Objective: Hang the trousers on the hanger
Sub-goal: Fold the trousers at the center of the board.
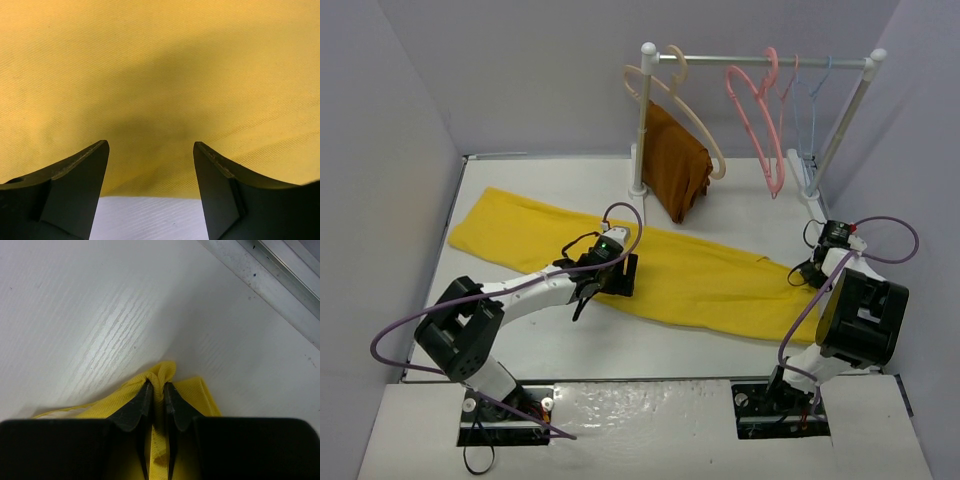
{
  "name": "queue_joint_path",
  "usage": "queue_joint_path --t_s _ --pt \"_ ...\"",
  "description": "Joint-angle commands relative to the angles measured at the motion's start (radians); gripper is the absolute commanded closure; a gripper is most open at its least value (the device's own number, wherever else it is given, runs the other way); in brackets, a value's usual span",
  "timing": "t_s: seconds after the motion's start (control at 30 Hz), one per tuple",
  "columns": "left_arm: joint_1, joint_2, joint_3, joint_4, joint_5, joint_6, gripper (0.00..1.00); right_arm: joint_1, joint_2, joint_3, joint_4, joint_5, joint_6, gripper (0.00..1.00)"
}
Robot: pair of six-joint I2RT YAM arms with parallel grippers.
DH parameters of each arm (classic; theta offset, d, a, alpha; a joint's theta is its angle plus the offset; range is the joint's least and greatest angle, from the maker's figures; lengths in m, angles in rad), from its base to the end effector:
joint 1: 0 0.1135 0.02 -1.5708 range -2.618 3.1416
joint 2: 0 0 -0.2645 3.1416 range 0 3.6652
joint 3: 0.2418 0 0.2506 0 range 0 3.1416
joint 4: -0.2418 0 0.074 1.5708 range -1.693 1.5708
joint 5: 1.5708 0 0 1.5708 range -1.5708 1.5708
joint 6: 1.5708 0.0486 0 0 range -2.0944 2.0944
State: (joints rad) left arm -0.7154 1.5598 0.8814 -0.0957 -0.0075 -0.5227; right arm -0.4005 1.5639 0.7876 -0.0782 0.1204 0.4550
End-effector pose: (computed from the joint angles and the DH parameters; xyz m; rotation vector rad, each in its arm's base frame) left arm 0.2507 -0.2174 0.1863 0.2295 2.4141 -0.5848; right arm 0.2870 -0.1278 0.1581 1.0536 2.1793 -0.1211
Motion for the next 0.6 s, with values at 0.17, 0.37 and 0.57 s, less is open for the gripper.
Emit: queue_joint_path --t_s 0.17,0.37,0.57 --pt "-0.010 0.028 0.052 0.184 0.175 0.064 0.35 -0.021 0.099 -0.015 -0.024 -0.001 0.007 1.00" --pt "0.009 0.111 0.072 0.114 0.131 0.000 0.34 -0.013 0.133 -0.016 -0.030 -0.052 -0.006 1.00" --pt "0.014 0.096 0.056 0.106 0.108 -0.009 0.34 0.003 0.074 -0.028 -0.055 -0.009 0.006 1.00"
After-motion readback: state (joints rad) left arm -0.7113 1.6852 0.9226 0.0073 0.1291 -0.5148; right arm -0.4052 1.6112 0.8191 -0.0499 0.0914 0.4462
